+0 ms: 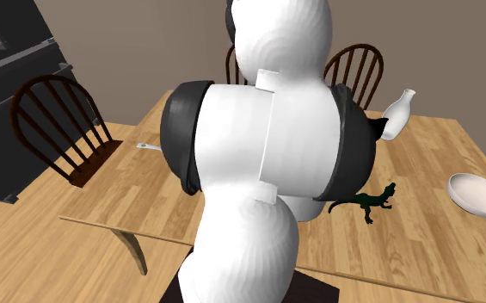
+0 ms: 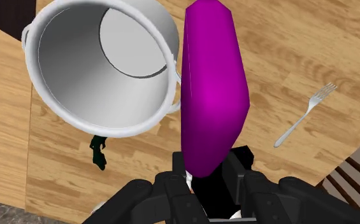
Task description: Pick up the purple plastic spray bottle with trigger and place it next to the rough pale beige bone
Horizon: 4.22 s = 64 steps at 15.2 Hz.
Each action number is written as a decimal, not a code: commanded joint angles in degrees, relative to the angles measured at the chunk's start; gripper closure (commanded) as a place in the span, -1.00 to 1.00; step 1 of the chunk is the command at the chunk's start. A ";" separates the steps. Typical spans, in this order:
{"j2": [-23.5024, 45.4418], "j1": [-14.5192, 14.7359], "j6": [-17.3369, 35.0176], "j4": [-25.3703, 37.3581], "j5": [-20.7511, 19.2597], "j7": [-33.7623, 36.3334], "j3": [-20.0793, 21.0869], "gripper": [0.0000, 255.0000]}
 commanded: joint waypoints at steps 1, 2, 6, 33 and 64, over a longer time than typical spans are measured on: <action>0.71 -1.28 0.72 0.64 -0.35 -2.28 -0.98 1.00; 1.02 -1.95 1.08 0.93 -0.47 -3.42 -1.48 1.00; 3.02 -4.30 2.12 2.98 -1.37 -7.74 -3.36 1.00; 11.46 -10.84 14.30 0.69 -5.65 -14.76 -8.16 1.00; 17.64 -10.43 32.82 -14.50 -13.82 -4.99 -11.68 1.00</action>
